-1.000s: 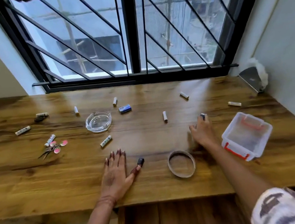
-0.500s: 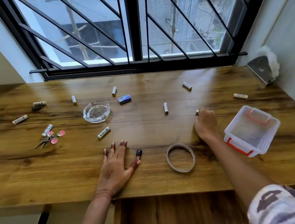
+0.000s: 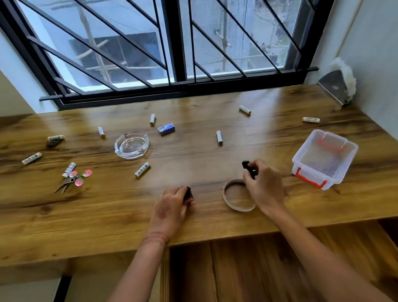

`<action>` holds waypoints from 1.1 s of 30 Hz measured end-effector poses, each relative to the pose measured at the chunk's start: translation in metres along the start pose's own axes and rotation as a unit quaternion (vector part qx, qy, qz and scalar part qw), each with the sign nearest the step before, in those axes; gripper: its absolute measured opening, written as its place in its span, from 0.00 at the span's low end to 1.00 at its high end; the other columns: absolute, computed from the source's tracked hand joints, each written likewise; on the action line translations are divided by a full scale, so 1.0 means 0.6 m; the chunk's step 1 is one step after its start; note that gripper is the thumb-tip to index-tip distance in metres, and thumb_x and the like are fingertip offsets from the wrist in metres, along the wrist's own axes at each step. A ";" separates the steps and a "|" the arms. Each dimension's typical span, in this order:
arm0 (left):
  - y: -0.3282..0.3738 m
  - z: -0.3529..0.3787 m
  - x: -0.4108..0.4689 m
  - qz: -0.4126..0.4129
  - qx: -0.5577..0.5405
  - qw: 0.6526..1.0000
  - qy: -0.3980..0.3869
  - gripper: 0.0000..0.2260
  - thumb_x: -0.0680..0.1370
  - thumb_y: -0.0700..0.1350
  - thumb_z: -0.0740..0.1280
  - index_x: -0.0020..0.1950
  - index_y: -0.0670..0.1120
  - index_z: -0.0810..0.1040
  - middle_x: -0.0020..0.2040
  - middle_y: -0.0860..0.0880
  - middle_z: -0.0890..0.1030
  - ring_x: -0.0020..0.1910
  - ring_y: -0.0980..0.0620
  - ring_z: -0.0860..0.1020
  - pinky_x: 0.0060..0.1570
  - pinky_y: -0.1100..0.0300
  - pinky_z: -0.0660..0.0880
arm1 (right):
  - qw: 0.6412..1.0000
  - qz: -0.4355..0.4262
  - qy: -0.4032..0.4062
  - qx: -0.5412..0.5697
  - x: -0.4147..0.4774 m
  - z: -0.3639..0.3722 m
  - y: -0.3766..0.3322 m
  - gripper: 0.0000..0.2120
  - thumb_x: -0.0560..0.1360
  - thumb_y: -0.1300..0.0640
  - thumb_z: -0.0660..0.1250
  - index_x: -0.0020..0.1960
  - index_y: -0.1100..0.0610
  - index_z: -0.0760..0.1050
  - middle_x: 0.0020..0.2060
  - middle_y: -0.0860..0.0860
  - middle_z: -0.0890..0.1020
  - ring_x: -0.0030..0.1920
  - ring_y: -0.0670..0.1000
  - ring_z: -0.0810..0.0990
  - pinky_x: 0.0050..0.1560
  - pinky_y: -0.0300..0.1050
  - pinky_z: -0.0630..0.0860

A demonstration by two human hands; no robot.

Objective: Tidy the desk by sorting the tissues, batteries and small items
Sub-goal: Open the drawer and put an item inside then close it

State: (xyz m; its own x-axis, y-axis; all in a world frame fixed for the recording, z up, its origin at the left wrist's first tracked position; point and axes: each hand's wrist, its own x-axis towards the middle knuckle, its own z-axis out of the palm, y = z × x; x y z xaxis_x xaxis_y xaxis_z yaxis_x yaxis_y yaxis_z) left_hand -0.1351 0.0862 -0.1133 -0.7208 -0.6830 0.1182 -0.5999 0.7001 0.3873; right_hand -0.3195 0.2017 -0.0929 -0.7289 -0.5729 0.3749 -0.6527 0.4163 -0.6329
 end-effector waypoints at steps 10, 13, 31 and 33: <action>0.027 0.017 -0.203 0.073 -0.052 0.992 0.084 0.19 0.69 0.41 0.73 0.59 0.41 0.78 0.51 0.47 0.81 0.45 0.51 0.82 0.45 0.64 0.77 | 0.982 0.119 -0.095 0.108 -0.211 -0.028 -0.077 0.07 0.71 0.57 0.70 0.45 0.54 0.72 0.38 0.48 0.78 0.38 0.44 0.77 0.33 0.28 0.69; 0.025 0.036 -0.234 0.090 -0.032 0.995 0.026 0.18 0.68 0.44 0.74 0.57 0.42 0.79 0.50 0.48 0.82 0.43 0.51 0.83 0.41 0.63 0.79 | 0.976 0.138 -0.149 0.076 -0.271 -0.016 -0.069 0.08 0.70 0.56 0.70 0.43 0.53 0.71 0.37 0.47 0.77 0.38 0.44 0.75 0.32 0.29 0.66; 0.048 0.104 -0.206 0.013 0.133 0.972 -0.191 0.13 0.79 0.36 0.54 0.57 0.37 0.76 0.58 0.40 0.78 0.58 0.42 0.75 0.55 0.53 0.70 | 0.929 0.163 -0.313 -0.112 -0.308 0.064 -0.016 0.10 0.74 0.61 0.65 0.56 0.59 0.74 0.52 0.56 0.80 0.52 0.55 0.79 0.49 0.48 0.78; 0.049 0.110 -0.210 0.020 0.147 0.969 -0.196 0.13 0.79 0.35 0.54 0.57 0.38 0.76 0.58 0.41 0.78 0.58 0.43 0.76 0.53 0.54 0.71 | 0.929 0.154 -0.317 -0.117 -0.310 0.066 -0.013 0.10 0.75 0.63 0.64 0.56 0.60 0.74 0.52 0.56 0.80 0.52 0.55 0.79 0.49 0.48 0.78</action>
State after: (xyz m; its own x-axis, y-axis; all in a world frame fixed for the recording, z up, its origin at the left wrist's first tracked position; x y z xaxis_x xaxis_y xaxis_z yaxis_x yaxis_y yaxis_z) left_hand -0.0848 0.2065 -0.1772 -0.7873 -0.5633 -0.2507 -0.6005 0.7927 0.1050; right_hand -0.1708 0.2773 -0.1844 -0.6685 -0.6713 -0.3201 -0.5148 0.7283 -0.4523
